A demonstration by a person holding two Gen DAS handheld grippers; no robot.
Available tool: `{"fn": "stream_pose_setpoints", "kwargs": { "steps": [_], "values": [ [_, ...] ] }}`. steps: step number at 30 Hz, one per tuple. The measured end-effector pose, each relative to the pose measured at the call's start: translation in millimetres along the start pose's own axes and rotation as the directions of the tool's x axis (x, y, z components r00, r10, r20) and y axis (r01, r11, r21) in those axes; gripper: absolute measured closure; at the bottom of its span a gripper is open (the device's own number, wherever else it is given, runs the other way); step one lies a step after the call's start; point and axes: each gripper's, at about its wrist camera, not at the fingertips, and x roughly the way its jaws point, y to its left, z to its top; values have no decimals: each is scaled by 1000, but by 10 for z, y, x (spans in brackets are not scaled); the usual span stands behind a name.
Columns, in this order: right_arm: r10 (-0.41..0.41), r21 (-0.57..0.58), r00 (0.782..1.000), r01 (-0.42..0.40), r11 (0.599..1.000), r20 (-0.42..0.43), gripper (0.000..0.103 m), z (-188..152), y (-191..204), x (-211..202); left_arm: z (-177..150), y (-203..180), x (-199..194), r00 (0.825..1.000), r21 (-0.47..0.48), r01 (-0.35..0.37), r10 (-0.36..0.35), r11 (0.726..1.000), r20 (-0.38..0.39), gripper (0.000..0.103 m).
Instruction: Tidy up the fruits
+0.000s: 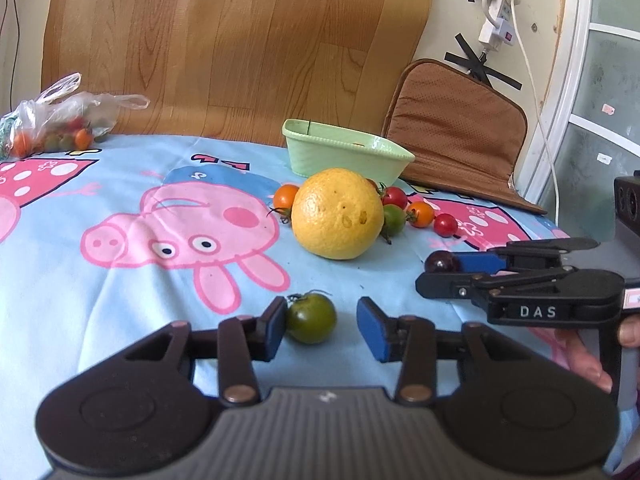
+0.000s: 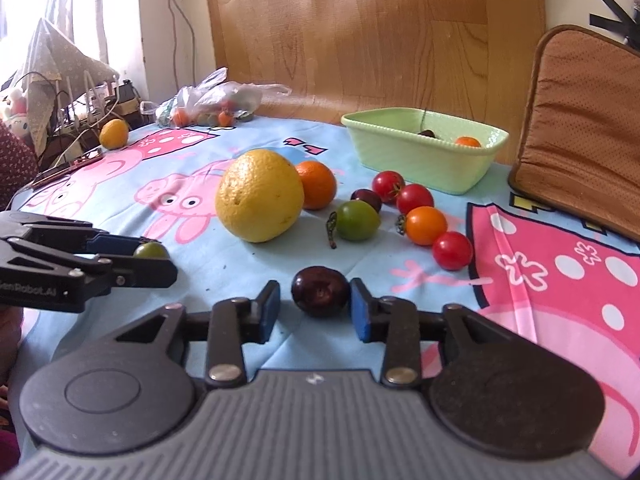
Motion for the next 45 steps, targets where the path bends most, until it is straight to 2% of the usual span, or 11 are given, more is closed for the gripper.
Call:
{"fn": "stream_pose_setpoints", "kwargs": {
  "steps": [6, 13, 16, 23, 27, 31, 38, 41, 45],
  "values": [
    [-4, -8, 1000, 4, 1000, -2, 61, 1, 14, 0, -12, 40, 2, 1000, -23, -2, 2, 1000, 8, 76],
    [-35, -31, 999, 35, 999, 2, 63, -15, 70, -24, -23, 38, -12, 1000, -13, -4, 4, 1000, 13, 77],
    [-50, -35, 999, 51, 998, 9, 70, -21, 84, -38, -29, 47, -20, 1000, -18, 4, -4, 1000, 18, 77],
    [-54, -28, 998, 55, 998, 12, 70, -13, 82, -37, -31, 55, -22, 1000, -22, 11, -10, 1000, 17, 77],
    [-31, -5, 999, 31, 1000, 26, 70, 2, 122, -54, -39, 32, -21, 1000, -10, 1, -1, 1000, 18, 77],
    [-25, -43, 1000, 25, 999, 10, 70, -11, 207, -16, -39, 33, -19, 1000, -12, 3, -3, 1000, 17, 77],
    [-19, -27, 1000, 19, 999, 6, 68, -16, 188, -29, -33, 55, -24, 1000, -23, 15, -14, 1000, 14, 76],
    [-32, -29, 999, 32, 999, 2, 54, -35, 192, -54, -30, 65, -25, 1000, -28, 19, -19, 999, 14, 76],
    [-39, -19, 999, 39, 999, 7, 54, -69, 171, -109, -32, 99, -27, 999, -43, 33, -32, 999, 17, 76]
  ]
}}
